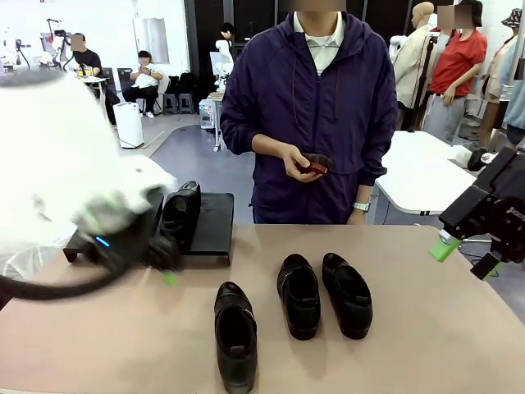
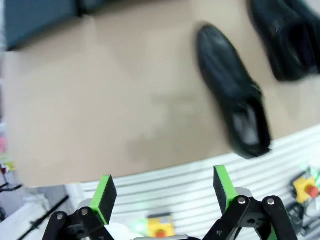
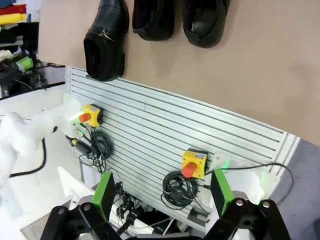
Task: Organize the shoes by placing them on the stand.
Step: Place the Shoe from the middle of the table onto the Shoes Stand.
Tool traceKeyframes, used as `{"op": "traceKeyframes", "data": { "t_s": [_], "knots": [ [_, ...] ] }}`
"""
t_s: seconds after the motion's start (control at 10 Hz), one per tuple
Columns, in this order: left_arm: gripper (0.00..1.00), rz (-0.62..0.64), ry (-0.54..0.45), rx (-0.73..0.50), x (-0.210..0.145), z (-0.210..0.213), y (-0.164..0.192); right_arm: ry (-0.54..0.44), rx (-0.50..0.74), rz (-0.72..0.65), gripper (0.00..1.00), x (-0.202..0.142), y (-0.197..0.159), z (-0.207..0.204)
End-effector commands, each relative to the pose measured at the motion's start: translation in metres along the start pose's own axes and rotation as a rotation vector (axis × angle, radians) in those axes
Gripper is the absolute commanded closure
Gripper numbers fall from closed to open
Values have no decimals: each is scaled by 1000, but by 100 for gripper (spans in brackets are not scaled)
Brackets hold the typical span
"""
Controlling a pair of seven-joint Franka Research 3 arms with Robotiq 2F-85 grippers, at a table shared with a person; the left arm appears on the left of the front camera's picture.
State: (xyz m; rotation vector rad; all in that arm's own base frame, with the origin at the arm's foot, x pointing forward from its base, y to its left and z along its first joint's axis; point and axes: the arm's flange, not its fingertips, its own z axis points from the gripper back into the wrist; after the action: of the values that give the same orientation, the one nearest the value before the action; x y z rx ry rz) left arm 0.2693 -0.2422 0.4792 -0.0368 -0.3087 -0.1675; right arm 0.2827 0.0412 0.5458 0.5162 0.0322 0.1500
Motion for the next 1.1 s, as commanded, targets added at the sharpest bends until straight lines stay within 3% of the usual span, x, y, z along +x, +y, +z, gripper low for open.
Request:
{"op": "traceKeyframes", "data": {
  "t_s": [0.0, 0.1, 0.2, 0.3, 0.6, 0.8, 1.0],
  "knots": [
    [0, 320, 129, -98, -6, -59, -26, 8, 3, -7, 0, 2, 1, 5],
    [0, 359, 178, -76, -11, -70, -41, 8, 3, -7, 0, 2, 1, 5],
    [0, 413, 135, -19, -2, -76, -43, 8, 3, -7, 0, 2, 1, 5],
    [0, 205, 159, -46, -24, -61, -51, 8, 3, -7, 0, 2, 1, 5],
    [0, 205, 159, -46, -24, -61, -51, 8, 3, -7, 0, 2, 1, 5],
    [0, 298, 180, -84, -15, -86, -60, 8, 3, -7, 0, 2, 1, 5],
    [0, 372, 120, -68, -1, -96, -64, 8, 3, -7, 0, 2, 1, 5]
  ]
}}
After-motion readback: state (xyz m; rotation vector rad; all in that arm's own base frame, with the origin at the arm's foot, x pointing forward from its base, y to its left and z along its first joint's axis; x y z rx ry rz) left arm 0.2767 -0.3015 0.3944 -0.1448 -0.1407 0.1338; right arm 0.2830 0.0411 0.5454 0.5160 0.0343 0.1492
